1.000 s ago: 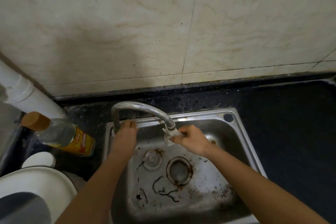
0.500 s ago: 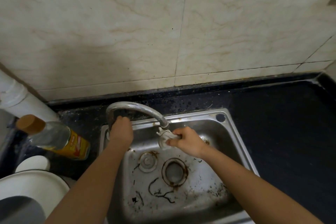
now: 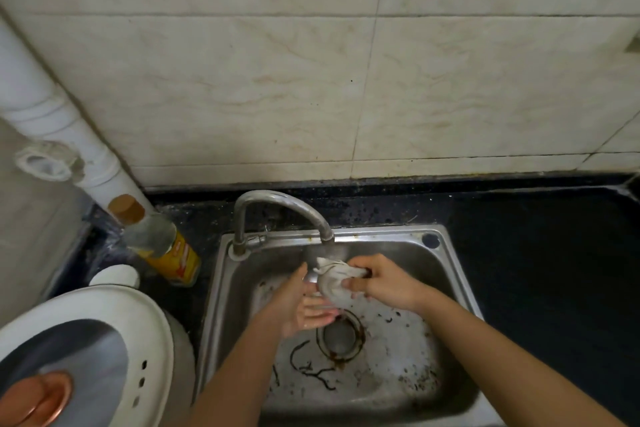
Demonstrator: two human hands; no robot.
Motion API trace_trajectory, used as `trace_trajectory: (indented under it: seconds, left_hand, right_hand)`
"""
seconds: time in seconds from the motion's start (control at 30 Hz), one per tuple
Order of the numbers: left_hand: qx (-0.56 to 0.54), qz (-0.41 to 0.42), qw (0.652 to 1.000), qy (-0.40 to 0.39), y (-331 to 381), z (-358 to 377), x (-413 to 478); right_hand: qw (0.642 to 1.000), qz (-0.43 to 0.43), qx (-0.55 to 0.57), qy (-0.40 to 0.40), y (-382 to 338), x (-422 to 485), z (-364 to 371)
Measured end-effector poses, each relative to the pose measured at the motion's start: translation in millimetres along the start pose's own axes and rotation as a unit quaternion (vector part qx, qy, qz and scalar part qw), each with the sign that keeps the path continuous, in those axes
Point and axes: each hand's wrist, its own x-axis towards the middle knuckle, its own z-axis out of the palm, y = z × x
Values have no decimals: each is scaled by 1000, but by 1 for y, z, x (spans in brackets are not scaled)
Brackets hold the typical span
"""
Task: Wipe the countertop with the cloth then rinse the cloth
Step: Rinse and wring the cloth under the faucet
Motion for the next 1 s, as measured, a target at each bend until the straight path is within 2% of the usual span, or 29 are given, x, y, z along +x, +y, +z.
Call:
trace_trajectory:
  seconds: [0.1, 0.23, 0.33, 0.43, 0.53, 0.67, 0.87, 0.93, 1.0]
  left_hand:
    - [-29, -11, 998, -58, -2, 6, -10]
    - [-15, 16, 993, -118, 4, 14, -32]
    - [-25, 16, 983, -181, 9, 11, -40]
    - [52, -11, 966, -252, 13, 9, -44]
    - [125, -3, 953, -277, 16, 7, -46]
    - [237, 32, 940, -245, 20, 13, -58]
    - [355, 29, 913, -201, 22, 25, -70]
    - [409, 63, 896, -161, 20, 29, -70]
    - [508, 144, 842, -107, 19, 32, -71]
  right_hand:
    - [998, -24, -29, -47, -10, -10, -7]
    - [989, -56, -127, -43, -16, -18, -19]
    - [964, -119, -237, -21, -19, -23, -24]
    - [927, -178, -330, -22, -17, -26, -21]
    - [896, -196, -398, -23, -18, -30, -21]
    - [871, -223, -436, -45, -34, -43, -25]
    - [732, -280, -621, -4, -37, -41, -27]
    - [723, -238, -647, -29, -39, -41, -29]
    - [748, -184, -633, -76, -41, -41, -31]
